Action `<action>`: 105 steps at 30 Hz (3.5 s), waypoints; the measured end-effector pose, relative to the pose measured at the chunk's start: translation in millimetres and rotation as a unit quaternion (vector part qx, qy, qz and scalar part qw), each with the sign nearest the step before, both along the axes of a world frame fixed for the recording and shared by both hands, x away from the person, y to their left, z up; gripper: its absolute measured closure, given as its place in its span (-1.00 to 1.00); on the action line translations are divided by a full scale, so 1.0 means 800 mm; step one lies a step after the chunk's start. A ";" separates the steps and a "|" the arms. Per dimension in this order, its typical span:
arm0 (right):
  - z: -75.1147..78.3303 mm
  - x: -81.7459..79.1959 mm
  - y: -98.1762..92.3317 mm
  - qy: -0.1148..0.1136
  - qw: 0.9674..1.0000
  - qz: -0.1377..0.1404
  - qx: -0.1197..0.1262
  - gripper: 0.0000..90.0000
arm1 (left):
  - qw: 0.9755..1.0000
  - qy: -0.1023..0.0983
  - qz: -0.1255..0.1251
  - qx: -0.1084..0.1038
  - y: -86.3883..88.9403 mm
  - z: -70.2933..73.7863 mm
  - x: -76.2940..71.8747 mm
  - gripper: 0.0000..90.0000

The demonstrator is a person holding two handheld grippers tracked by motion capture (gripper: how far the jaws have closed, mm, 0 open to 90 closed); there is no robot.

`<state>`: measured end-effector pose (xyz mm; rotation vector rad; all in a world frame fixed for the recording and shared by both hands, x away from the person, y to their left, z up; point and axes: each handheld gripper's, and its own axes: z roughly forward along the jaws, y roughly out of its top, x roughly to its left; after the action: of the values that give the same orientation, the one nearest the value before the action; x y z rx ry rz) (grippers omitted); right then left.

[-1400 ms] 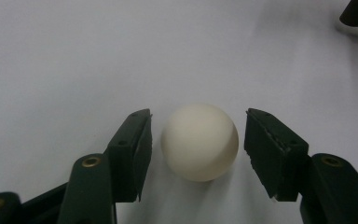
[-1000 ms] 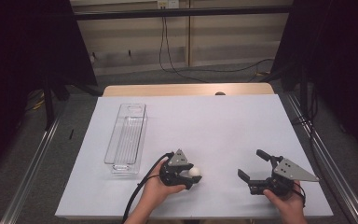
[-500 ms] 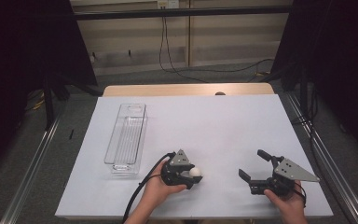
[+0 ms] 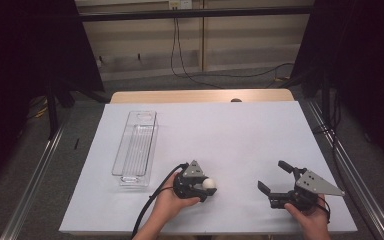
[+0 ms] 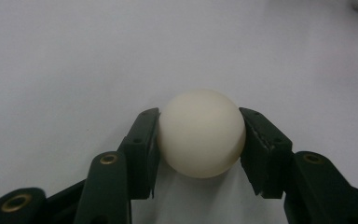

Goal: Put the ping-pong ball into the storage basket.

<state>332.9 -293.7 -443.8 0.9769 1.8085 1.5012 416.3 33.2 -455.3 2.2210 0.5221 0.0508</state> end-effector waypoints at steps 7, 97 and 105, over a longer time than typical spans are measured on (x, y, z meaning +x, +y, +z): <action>0.002 -0.003 0.001 0.001 1.000 0.001 -0.003 -0.96 | 1.000 0.003 0.004 -0.010 0.002 0.003 -0.001 0.13; 0.005 -0.004 0.006 -0.004 1.000 0.014 0.004 -0.95 | 0.994 0.037 0.083 -0.054 0.054 0.051 0.013 0.13; 0.004 -0.004 0.006 -0.002 1.000 0.011 0.005 -0.95 | 0.994 0.036 0.089 -0.050 0.060 0.057 0.015 0.13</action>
<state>329.8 -289.3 -440.3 0.9608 1.8175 1.5253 428.6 81.4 -410.1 2.0802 0.7462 0.0363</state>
